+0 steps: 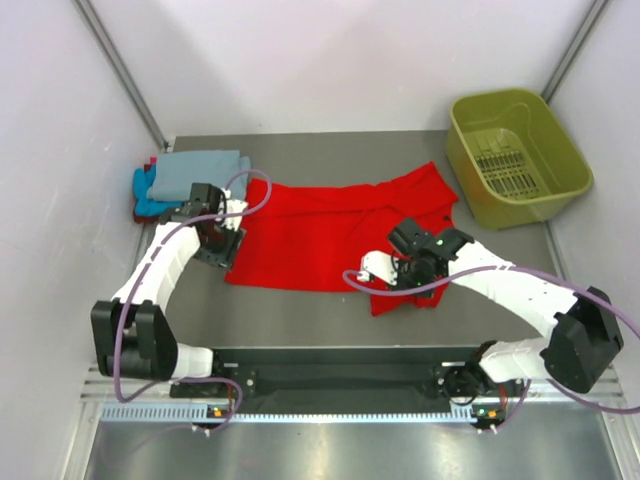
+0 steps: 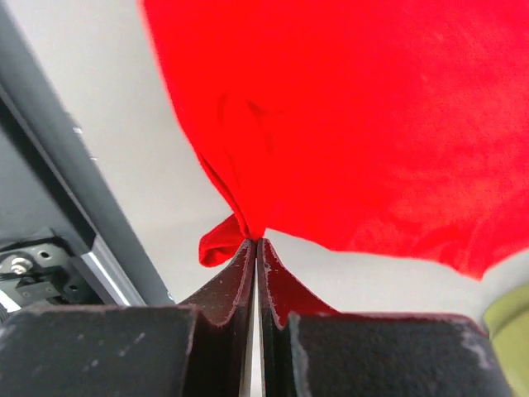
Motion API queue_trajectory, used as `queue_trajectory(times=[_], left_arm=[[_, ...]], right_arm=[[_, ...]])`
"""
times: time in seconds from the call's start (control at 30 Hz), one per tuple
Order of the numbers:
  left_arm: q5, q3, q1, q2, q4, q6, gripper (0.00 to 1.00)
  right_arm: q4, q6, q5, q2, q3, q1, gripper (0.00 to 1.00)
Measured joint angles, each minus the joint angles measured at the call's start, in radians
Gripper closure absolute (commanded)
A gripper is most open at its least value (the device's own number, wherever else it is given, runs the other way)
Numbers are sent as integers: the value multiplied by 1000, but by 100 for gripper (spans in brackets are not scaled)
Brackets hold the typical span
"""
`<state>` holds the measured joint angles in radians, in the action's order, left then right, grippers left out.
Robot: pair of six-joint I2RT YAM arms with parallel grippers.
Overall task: Fold and stack the t-shirts
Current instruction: Fold the tshirt
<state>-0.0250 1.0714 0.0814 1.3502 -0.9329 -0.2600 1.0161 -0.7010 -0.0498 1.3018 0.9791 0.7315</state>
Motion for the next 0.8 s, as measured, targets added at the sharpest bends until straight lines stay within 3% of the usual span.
queue_trajectory(times=[0.23, 0.8], left_arm=[[-4, 0, -40, 140, -14, 8, 54], [-11, 40, -49, 383, 5, 3, 54]], right_arm=[[1, 13, 18, -6, 5, -72, 100], [-5, 25, 19, -5, 58, -152, 100]])
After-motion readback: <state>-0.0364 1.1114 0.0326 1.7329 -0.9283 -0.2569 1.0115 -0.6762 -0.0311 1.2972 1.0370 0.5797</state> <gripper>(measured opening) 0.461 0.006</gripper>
